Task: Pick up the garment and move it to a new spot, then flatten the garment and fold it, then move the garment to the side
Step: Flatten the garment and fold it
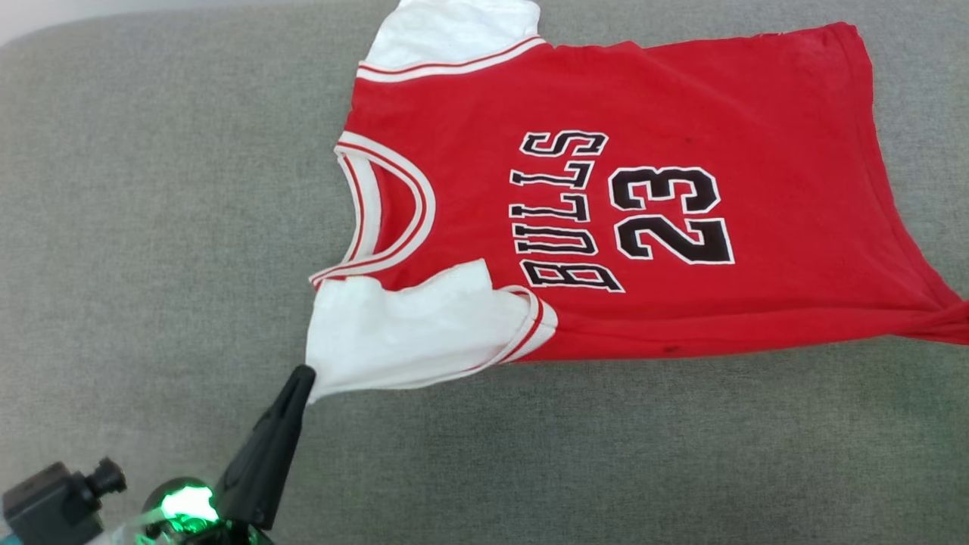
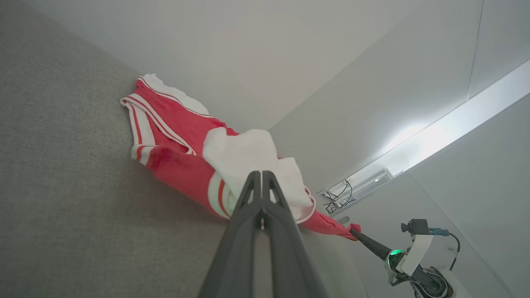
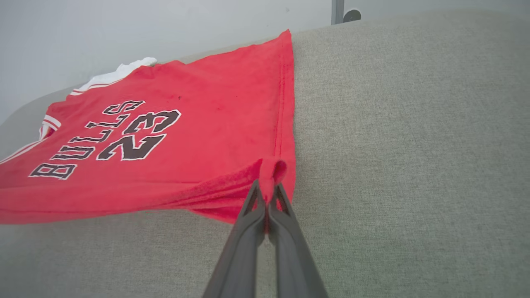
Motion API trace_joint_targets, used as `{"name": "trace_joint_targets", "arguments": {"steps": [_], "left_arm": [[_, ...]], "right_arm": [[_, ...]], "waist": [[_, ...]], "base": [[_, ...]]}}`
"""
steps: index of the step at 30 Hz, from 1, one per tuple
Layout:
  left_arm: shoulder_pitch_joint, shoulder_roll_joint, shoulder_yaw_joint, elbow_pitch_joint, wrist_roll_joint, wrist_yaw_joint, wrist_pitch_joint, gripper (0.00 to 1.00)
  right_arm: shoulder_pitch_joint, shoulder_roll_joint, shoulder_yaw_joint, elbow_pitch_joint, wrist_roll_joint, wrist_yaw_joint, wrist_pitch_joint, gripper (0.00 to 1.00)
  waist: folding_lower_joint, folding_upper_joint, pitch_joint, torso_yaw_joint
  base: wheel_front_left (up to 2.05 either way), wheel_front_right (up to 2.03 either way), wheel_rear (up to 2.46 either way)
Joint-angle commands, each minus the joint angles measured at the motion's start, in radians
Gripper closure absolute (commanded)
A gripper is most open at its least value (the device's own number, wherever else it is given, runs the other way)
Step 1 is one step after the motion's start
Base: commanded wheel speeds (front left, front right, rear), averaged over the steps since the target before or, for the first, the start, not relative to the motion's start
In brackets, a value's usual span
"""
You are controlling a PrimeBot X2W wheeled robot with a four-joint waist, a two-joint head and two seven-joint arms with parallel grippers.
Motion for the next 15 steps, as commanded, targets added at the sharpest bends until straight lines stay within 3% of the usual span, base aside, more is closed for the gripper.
{"name": "trace_joint_targets", "arguments": {"steps": [1, 6, 15], "left_arm": [[-0.012, -0.004, 0.006, 0.007, 0.009, 0.002, 0.001, 1.0], [-0.121, -0.016, 0.016, 0.095, 0.01, 0.002, 0.001, 1.0], [-0.414, -0.038, -0.078, 0.265, -0.02, 0.002, 0.004, 1.0]], "right_arm": [[0.002, 0.009, -0.016, -0.013, -0.007, -0.002, 0.011, 1.0], [-0.088, 0.03, -0.005, 0.005, -0.007, -0.002, 0.049, 1.0], [-0.327, 0.015, 0.086, 0.171, -0.044, -0.002, 0.067, 1.0]], "waist": [[0.0, 0.0, 0.002, 0.002], [0.0, 0.0, 0.021, 0.001], [0.0, 0.0, 0.079, 0.003]], "base": [[0.0, 0.0, 0.0], [0.0, 0.0, 0.0], [0.0, 0.0, 0.0]]}}
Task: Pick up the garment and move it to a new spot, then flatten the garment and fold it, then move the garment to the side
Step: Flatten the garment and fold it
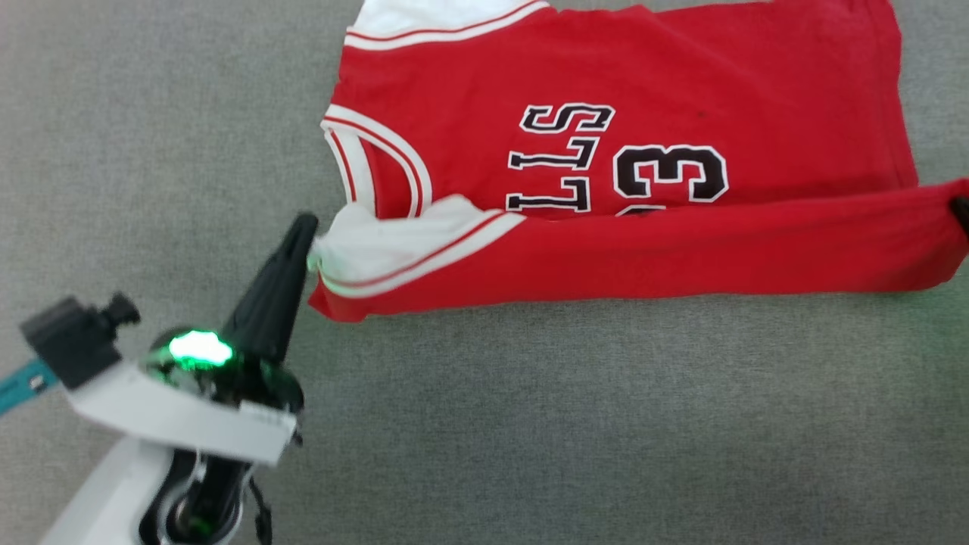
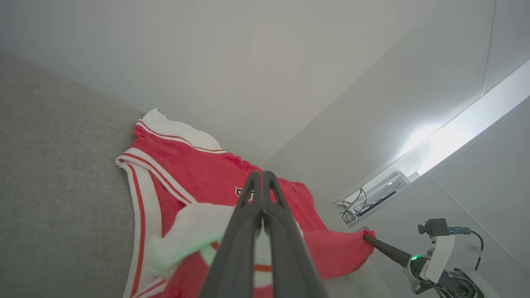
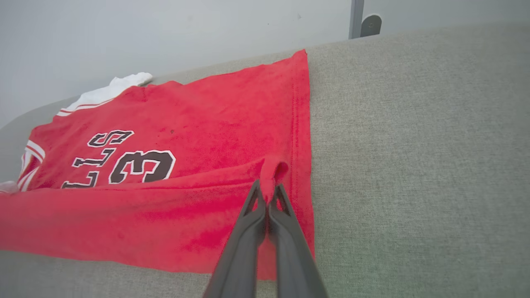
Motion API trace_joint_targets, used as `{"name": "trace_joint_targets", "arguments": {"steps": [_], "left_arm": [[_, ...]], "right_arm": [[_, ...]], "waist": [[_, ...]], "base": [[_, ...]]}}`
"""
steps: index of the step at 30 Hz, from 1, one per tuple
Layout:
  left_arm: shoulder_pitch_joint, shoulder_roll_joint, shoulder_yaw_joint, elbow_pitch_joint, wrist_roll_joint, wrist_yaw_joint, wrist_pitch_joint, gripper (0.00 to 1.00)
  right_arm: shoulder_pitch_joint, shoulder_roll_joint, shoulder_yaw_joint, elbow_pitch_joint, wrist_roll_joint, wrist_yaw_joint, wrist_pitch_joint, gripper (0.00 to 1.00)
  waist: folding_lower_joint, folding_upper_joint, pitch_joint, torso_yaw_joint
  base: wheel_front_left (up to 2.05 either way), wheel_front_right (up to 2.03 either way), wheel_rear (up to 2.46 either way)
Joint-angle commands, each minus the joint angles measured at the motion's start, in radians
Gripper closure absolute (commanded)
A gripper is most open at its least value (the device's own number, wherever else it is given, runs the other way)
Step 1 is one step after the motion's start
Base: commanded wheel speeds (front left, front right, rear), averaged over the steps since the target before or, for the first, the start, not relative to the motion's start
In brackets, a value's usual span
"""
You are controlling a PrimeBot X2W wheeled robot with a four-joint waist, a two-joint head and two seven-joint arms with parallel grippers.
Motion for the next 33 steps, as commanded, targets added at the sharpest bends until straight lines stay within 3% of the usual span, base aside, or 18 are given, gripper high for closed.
{"name": "trace_joint_targets", "arguments": {"steps": [1, 6, 15, 22, 23, 24, 25, 26, 28, 33], "left_arm": [[-0.04, -0.009, -0.003, 0.036, 0.0, 0.002, -0.005, 1.0], [-0.138, -0.046, -0.005, 0.135, -0.004, 0.002, -0.008, 1.0], [-0.219, -0.127, 0.015, 0.313, 0.107, 0.002, -0.007, 1.0], [-0.238, -0.131, -0.026, 0.419, 0.168, 0.002, -0.007, 1.0], [-0.242, -0.124, -0.038, 0.435, 0.178, 0.002, -0.006, 0.94], [-0.244, -0.114, -0.051, 0.457, 0.186, 0.003, -0.006, 0.7], [-0.249, -0.102, -0.062, 0.474, 0.198, 0.003, -0.006, 0.28], [-0.256, -0.092, -0.073, 0.486, 0.205, 0.003, -0.006, 0.0], [-0.271, -0.07, -0.101, 0.496, 0.217, 0.003, -0.007, 0.0], [-0.328, 0.036, -0.173, 0.481, 0.259, 0.002, 0.046, 0.0]], "right_arm": [[-0.032, -0.003, 0.011, 0.025, -0.009, -0.002, -0.008, 1.0], [-0.104, 0.0, 0.027, 0.108, -0.019, -0.002, -0.036, 1.0], [-0.143, 0.014, 0.053, 0.214, -0.045, -0.002, -0.097, 1.0], [-0.151, 0.018, 0.1, 0.267, -0.061, -0.002, -0.142, 1.0], [-0.154, 0.016, 0.108, 0.269, -0.064, -0.002, -0.151, 1.0], [-0.157, 0.014, 0.116, 0.271, -0.065, -0.002, -0.163, 1.0], [-0.158, 0.011, 0.121, 0.272, -0.067, -0.002, -0.175, 0.82], [-0.158, 0.01, 0.127, 0.273, -0.072, -0.002, -0.188, 0.61], [-0.155, 0.011, 0.137, 0.274, -0.077, -0.002, -0.209, 0.0], [-0.135, 0.005, 0.152, 0.268, -0.074, -0.002, -0.247, 0.0]], "waist": [[0.0, 0.0, 0.018, 0.005], [0.0, 0.0, 0.05, 0.009], [0.0, 0.0, 0.108, 0.015], [0.0, 0.0, 0.115, 0.015], [0.0, 0.0, 0.111, 0.015], [0.0, 0.0, 0.104, 0.014], [0.0, 0.0, 0.096, 0.014], [0.0, 0.0, 0.087, 0.014], [0.0, 0.0, 0.063, 0.012], [0.0, 0.0, -0.01, 0.013]], "base": [[0.0, 0.0, 0.0], [0.0, 0.0, 0.0], [0.0, 0.0, 0.0], [0.0, 0.0, 0.0], [0.0, 0.0, 0.0], [0.0, 0.0, 0.0], [0.0, 0.0, 0.0], [0.0, 0.0, 0.0], [0.0, 0.0, 0.0], [0.0, 0.0, 0.0]]}}
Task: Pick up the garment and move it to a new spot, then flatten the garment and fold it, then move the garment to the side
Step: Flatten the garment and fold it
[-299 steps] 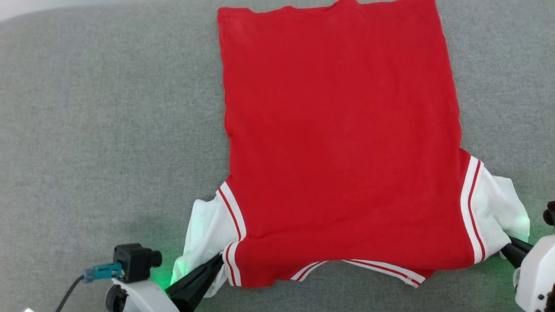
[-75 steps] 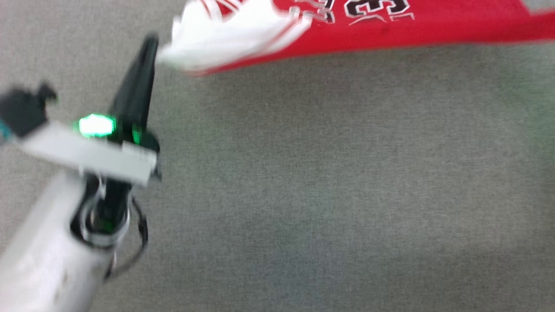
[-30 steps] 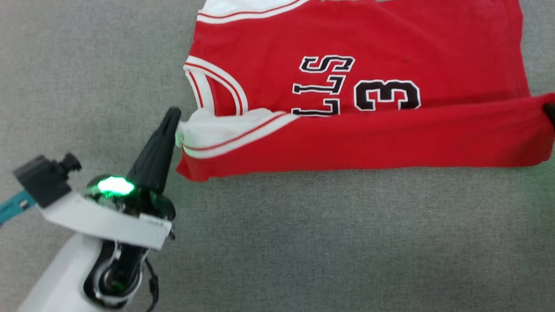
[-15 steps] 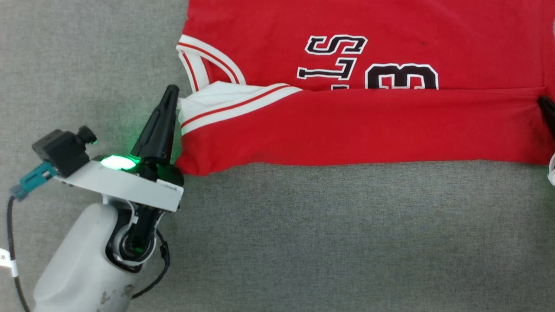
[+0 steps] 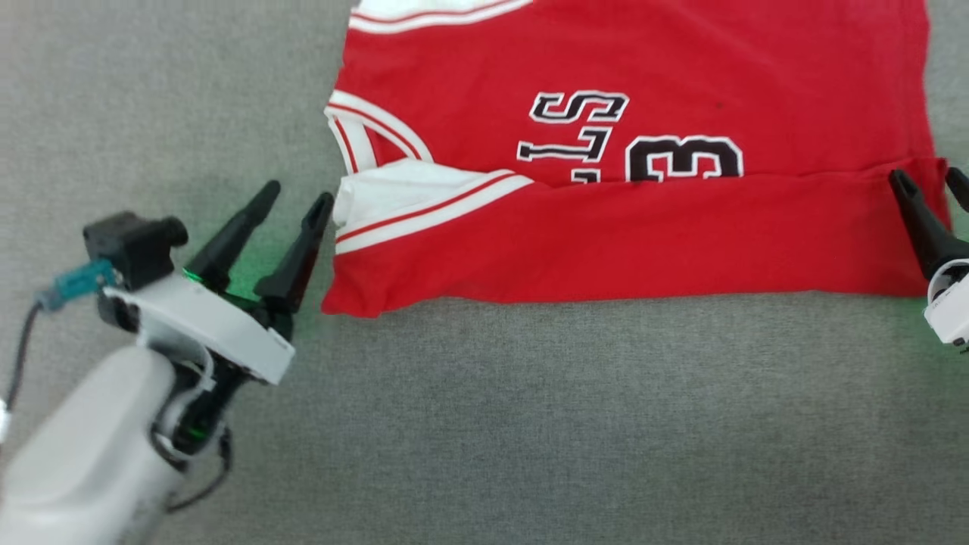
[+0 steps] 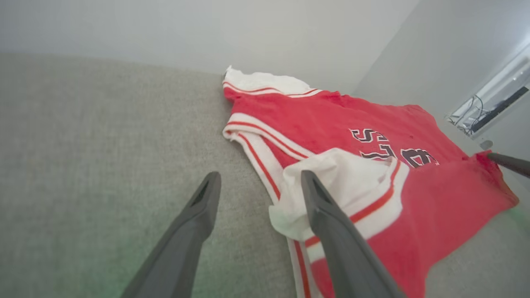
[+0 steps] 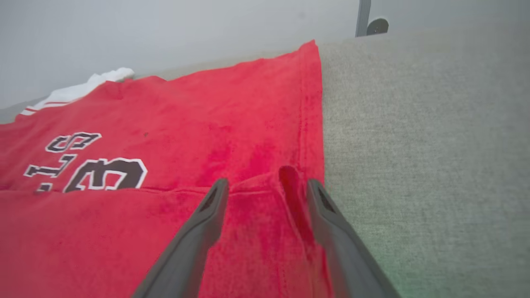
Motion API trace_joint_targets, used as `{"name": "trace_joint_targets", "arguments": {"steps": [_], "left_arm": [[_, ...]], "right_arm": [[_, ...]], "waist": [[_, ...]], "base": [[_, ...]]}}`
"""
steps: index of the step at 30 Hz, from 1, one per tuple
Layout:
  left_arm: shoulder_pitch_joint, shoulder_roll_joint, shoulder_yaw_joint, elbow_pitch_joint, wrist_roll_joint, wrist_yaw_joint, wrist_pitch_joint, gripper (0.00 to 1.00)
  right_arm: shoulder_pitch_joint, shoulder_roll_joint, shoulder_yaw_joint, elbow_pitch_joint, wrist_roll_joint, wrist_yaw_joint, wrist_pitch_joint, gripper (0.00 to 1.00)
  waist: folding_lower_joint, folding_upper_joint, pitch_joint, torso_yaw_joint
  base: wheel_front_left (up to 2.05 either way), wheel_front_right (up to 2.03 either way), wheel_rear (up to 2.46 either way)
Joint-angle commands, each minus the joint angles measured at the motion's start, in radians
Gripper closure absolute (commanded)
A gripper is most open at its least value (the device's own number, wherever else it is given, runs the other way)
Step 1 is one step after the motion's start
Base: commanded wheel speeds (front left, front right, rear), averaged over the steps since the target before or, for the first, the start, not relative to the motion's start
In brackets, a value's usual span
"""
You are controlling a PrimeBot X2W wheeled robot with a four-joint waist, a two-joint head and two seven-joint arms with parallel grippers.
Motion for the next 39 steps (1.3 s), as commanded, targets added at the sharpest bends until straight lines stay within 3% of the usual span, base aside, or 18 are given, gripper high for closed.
{"name": "trace_joint_targets", "arguments": {"steps": [1, 5, 9, 14, 15, 19, 29, 38, 39], "left_arm": [[-0.032, 0.047, -0.019, -0.018, 0.018, 0.002, 0.037, 0.0], [-0.084, 0.134, -0.046, -0.058, 0.028, 0.01, 0.179, 0.0], [-0.133, 0.198, -0.074, -0.114, -0.019, 0.044, 0.408, 0.0], [-0.175, 0.217, -0.129, -0.186, -0.133, 0.097, 0.724, 0.0], [-0.175, 0.217, -0.129, -0.186, -0.133, 0.097, 0.724, 0.0], [-0.186, 0.212, -0.172, -0.201, -0.219, 0.129, 0.916, 0.0], [-0.192, 0.163, -0.189, -0.104, -0.275, 0.16, 0.985, 0.0], [-0.18, 0.12, -0.207, 0.029, -0.277, 0.135, 0.971, 0.0], [-0.178, 0.116, -0.208, 0.038, -0.28, 0.132, 0.971, 0.11]], "right_arm": [[0.022, -0.004, -0.002, -0.006, 0.003, -0.002, -0.014, 0.0], [0.044, -0.014, -0.023, -0.016, 0.009, -0.002, -0.03, 0.0], [0.067, -0.02, -0.047, -0.027, 0.014, -0.002, -0.036, 0.0], [0.088, -0.019, -0.068, -0.039, 0.019, -0.002, -0.036, 0.0], [0.088, -0.019, -0.068, -0.039, 0.019, -0.002, -0.036, 0.0], [0.088, -0.009, -0.06, -0.045, 0.021, -0.002, -0.038, 0.0], [0.064, 0.011, -0.051, -0.041, 0.024, -0.002, -0.049, 0.0], [0.066, 0.015, -0.025, -0.047, 0.027, -0.002, -0.047, 0.0], [0.068, 0.011, -0.019, -0.049, 0.029, -0.002, -0.04, 0.0]], "waist": [[0.0, -0.0001, -0.065, 0.001], [0.0, -0.0001, -0.121, 0.007], [0.0, -0.0001, -0.159, 0.011], [0.0, -0.0001, -0.173, 0.003], [0.0, -0.0001, -0.173, 0.003], [0.0, -0.0001, -0.16, -0.02], [0.0, -0.0001, -0.102, -0.096], [0.0, -0.0001, -0.072, -0.136], [0.0, -0.0001, -0.07, -0.137]], "base": [[0.0, 0.0, 0.0], [0.0, 0.0, 0.0], [0.0, 0.0, 0.0], [0.0, 0.0, 0.0], [0.0, 0.0, 0.0], [0.0, 0.0, 0.0], [0.0, 0.0, 0.0], [0.0, 0.0, 0.0], [0.0, 0.0, 0.0]]}}
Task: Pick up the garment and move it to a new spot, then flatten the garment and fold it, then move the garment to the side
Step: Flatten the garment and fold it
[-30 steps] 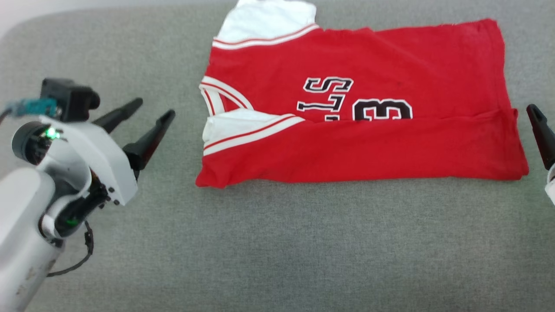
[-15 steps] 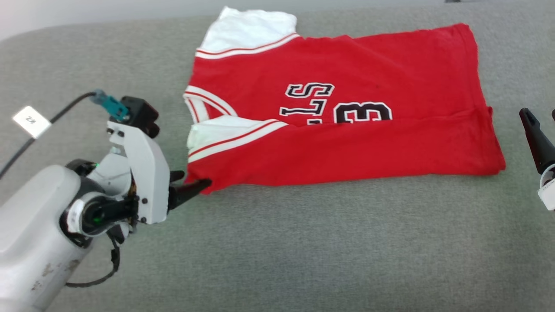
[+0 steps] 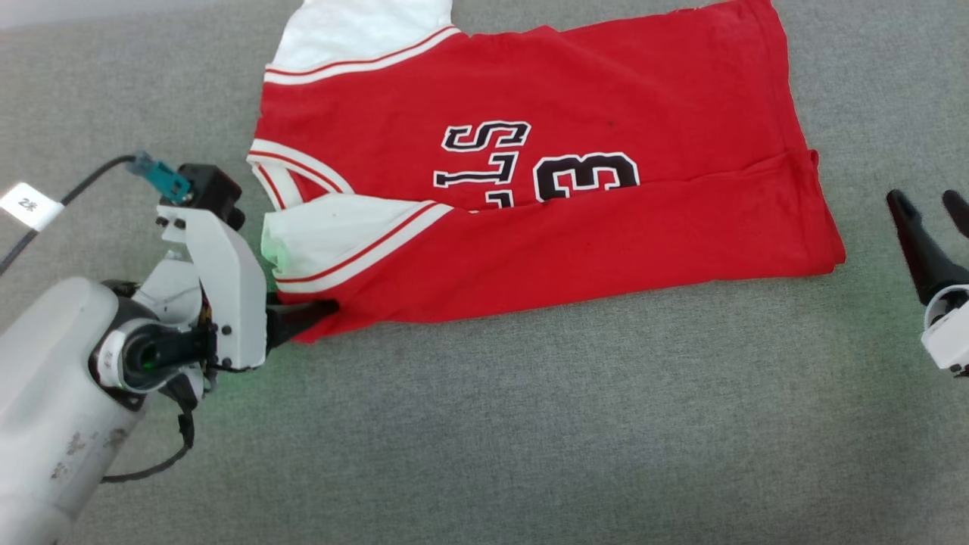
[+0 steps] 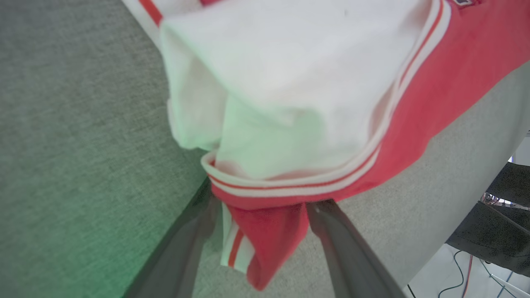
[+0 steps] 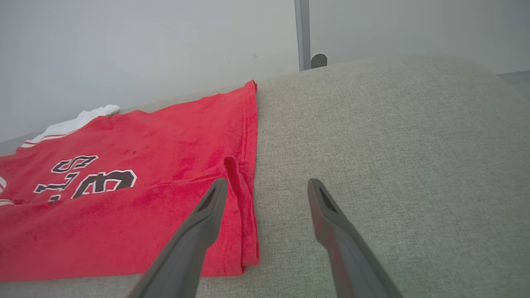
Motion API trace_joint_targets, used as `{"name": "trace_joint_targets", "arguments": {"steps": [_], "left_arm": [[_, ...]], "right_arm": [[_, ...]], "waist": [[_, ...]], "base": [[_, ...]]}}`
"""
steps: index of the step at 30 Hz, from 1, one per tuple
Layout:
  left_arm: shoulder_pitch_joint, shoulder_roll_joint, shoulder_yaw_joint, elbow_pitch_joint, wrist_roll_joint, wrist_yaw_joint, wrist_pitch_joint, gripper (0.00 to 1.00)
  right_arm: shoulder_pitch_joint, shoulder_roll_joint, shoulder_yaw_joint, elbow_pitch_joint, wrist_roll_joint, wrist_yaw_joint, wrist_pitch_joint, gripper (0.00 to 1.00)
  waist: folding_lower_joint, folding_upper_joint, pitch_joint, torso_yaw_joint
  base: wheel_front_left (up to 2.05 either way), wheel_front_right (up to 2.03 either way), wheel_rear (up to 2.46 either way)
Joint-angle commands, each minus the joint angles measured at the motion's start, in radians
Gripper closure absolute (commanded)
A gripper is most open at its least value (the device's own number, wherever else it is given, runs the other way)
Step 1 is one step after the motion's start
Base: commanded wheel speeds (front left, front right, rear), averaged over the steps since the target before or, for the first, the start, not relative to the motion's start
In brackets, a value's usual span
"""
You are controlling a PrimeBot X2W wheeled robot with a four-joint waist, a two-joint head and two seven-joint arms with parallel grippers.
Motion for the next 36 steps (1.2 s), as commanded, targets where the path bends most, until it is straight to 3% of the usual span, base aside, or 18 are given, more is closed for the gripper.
{"name": "trace_joint_targets", "arguments": {"steps": [1, 3, 13, 23, 24, 25, 26, 31, 36], "left_arm": [[0.026, -0.029, -0.022, 0.029, -0.006, -0.002, -0.002, 0.5], [0.026, -0.041, -0.026, 0.039, -0.009, -0.012, -0.004, 1.0], [0.023, -0.068, -0.036, 0.035, -0.006, -0.053, -0.017, 1.0], [-0.014, -0.112, -0.046, 0.029, 0.005, -0.084, -0.034, 1.0], [-0.017, -0.117, -0.046, 0.032, 0.005, -0.086, -0.038, 1.0], [-0.02, -0.121, -0.047, 0.035, 0.005, -0.087, -0.041, 1.0], [-0.019, -0.124, -0.046, 0.037, 0.005, -0.09, -0.046, 1.0], [0.015, -0.11, -0.03, 0.038, -0.013, -0.103, -0.077, 1.0], [0.077, -0.056, 0.009, -0.027, -0.046, -0.111, -0.129, 1.0]], "right_arm": [[-0.001, -0.007, 0.012, -0.006, 0.005, -0.002, 0.011, 0.0], [0.001, -0.025, 0.039, -0.01, 0.003, -0.002, 0.041, 0.0], [-0.077, -0.16, 0.217, -0.015, -0.059, -0.002, 0.291, 0.0], [-0.187, -0.184, 0.341, 0.13, -0.024, -0.002, 0.432, 0.0], [-0.185, -0.185, 0.352, 0.137, -0.015, -0.002, 0.439, 0.43], [-0.183, -0.186, 0.365, 0.14, -0.004, -0.002, 0.443, 0.62], [-0.184, -0.188, 0.371, 0.142, 0.004, -0.001, 0.439, 0.96], [-0.18, -0.205, 0.366, 0.153, 0.031, -0.002, 0.395, 1.0], [-0.165, -0.225, 0.352, 0.139, 0.046, -0.002, 0.356, 1.0]], "waist": [[0.0, -0.0001, 0.008, -0.006], [0.0, -0.0001, 0.009, -0.005], [0.0, -0.0001, 0.013, 0.025], [0.0, -0.0001, 0.048, 0.077], [0.0, -0.0001, 0.05, 0.08], [0.0, -0.0001, 0.051, 0.082], [0.0, -0.0001, 0.05, 0.083], [0.0, -0.0001, 0.031, 0.082], [0.0, -0.0001, 0.001, 0.078]], "base": [[0.0, 0.0, 0.0], [0.0, 0.0, 0.0], [0.0, 0.0, 0.0], [0.0, 0.0, 0.0], [0.0, 0.0, 0.0], [0.0, 0.0, 0.0], [0.0, 0.0, 0.0], [0.0, 0.0, 0.0], [0.0, 0.0, 0.0]]}}
